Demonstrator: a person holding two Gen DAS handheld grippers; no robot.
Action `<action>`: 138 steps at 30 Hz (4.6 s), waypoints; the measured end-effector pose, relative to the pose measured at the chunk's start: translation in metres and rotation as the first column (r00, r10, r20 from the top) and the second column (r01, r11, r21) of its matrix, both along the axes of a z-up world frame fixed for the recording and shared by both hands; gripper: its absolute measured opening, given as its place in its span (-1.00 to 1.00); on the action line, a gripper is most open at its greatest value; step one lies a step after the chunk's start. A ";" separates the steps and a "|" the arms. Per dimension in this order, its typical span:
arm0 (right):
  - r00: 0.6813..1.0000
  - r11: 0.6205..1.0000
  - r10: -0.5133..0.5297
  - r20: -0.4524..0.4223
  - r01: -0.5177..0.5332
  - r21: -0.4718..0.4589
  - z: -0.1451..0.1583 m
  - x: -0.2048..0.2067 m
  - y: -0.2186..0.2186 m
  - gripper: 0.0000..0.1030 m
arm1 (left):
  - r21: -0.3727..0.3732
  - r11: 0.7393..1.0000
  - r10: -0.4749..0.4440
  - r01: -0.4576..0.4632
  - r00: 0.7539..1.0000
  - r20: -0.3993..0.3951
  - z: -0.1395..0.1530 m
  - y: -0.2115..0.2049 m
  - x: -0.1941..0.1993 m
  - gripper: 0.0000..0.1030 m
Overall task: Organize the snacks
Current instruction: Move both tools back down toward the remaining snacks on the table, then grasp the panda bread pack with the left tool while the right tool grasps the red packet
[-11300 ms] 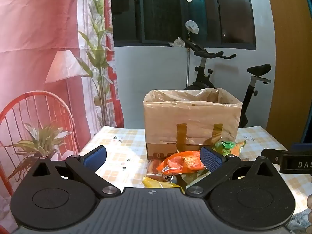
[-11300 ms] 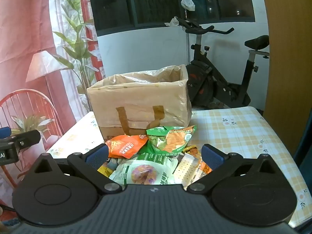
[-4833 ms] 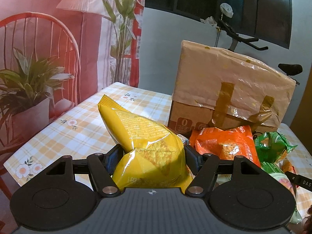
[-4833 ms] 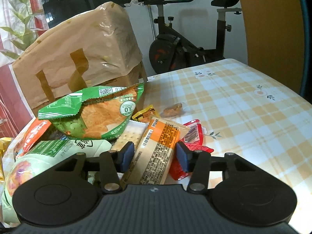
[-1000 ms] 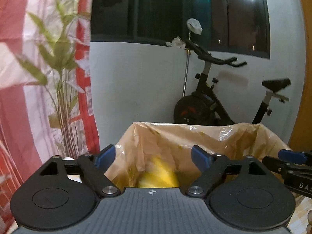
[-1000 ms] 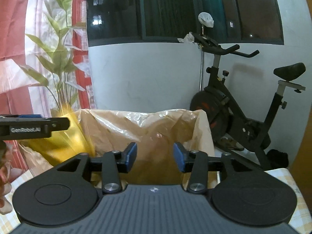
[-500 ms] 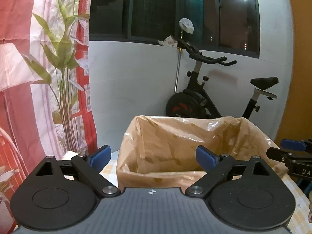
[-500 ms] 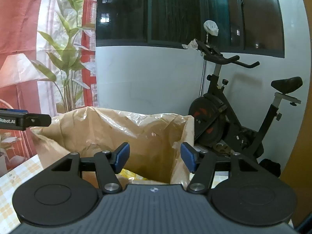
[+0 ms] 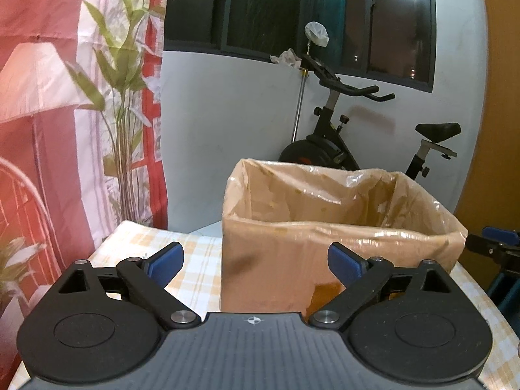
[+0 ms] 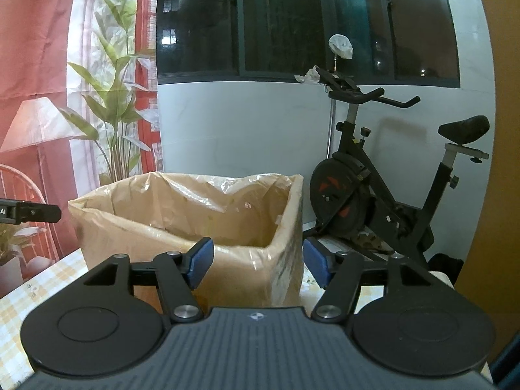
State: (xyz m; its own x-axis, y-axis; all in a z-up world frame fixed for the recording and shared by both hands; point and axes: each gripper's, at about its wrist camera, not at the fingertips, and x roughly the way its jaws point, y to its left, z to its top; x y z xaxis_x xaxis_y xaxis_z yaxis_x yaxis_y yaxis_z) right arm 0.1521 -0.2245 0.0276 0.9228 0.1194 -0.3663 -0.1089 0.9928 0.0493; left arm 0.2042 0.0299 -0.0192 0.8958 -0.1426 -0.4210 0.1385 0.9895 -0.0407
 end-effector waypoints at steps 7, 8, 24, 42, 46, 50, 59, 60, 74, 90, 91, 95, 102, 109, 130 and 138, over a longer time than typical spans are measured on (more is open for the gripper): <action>1.000 1.000 -0.002 0.004 0.002 -0.006 -0.008 -0.020 -0.003 0.25 | 0.020 1.000 0.000 0.000 1.000 0.008 -0.012 0.004 -0.020 0.88; 1.000 1.000 -0.003 0.004 0.003 -0.006 -0.010 -0.023 -0.003 0.25 | 0.021 1.000 -0.001 0.000 1.000 0.007 -0.014 0.004 -0.023 0.88; 0.999 0.998 -0.036 -0.021 0.037 0.045 -0.043 -0.057 -0.007 0.25 | -0.015 1.000 -0.002 0.001 0.999 -0.036 -0.047 0.011 -0.052 0.88; 0.995 0.999 -0.044 -0.092 0.044 0.000 -0.086 -0.076 0.002 0.25 | -0.003 1.000 0.007 -0.008 0.993 -0.118 -0.092 0.015 -0.064 0.87; 0.991 0.997 -0.048 -0.127 0.041 -0.060 -0.100 -0.077 0.001 0.25 | -0.021 0.999 0.029 -0.033 0.990 -0.137 -0.101 0.017 -0.066 0.87; 0.988 0.993 -0.066 -0.143 0.052 -0.105 -0.113 -0.079 -0.006 0.25 | -0.046 0.998 0.045 -0.052 0.989 -0.140 -0.106 0.015 -0.067 0.87; 0.973 0.987 -0.139 -0.185 0.123 -0.100 -0.130 -0.085 -0.032 0.25 | -0.047 0.996 0.063 -0.071 0.986 -0.153 -0.115 0.014 -0.069 0.87; 0.969 0.987 -0.143 -0.199 0.126 -0.100 -0.133 -0.086 -0.034 0.25 | -0.050 0.996 0.067 -0.076 0.986 -0.155 -0.116 0.015 -0.069 0.87; 0.938 0.989 -0.118 -0.325 0.083 -0.122 -0.161 -0.080 -0.027 0.25 | -0.054 0.996 0.061 -0.071 0.983 -0.174 -0.123 0.014 -0.074 0.87; 0.929 0.987 -0.126 -0.348 0.081 -0.140 -0.164 -0.082 -0.024 0.25 | -0.060 0.996 0.046 -0.059 0.980 -0.194 -0.130 0.012 -0.078 0.87; 0.924 0.988 -0.112 -0.366 0.065 -0.137 -0.164 -0.081 -0.023 0.23 | -0.060 0.996 0.046 -0.058 0.980 -0.195 -0.130 0.012 -0.078 0.87; 0.924 0.989 -0.100 -0.368 0.051 -0.141 -0.165 -0.081 -0.020 0.22 | -0.062 0.996 0.044 -0.057 0.978 -0.202 -0.132 0.012 -0.077 0.87; 0.926 0.995 -0.085 -0.367 0.057 -0.086 -0.168 -0.079 -0.026 0.29 | -0.052 0.998 0.032 -0.043 0.978 -0.207 -0.135 0.008 -0.081 0.86; 0.934 0.996 -0.069 -0.350 0.046 -0.074 -0.168 -0.081 -0.026 0.04 | -0.044 0.998 0.041 -0.051 0.978 -0.207 -0.136 0.010 -0.083 0.86; 0.942 0.999 -0.044 -0.332 0.031 -0.044 -0.168 -0.082 -0.027 0.01 | -0.092 0.973 0.192 -0.210 0.966 -0.174 -0.120 0.042 -0.007 0.86; 0.942 0.999 -0.043 -0.334 0.031 -0.042 -0.168 -0.081 -0.027 0.01 | -0.144 0.974 0.130 -0.176 0.950 -0.285 -0.138 0.069 0.051 0.69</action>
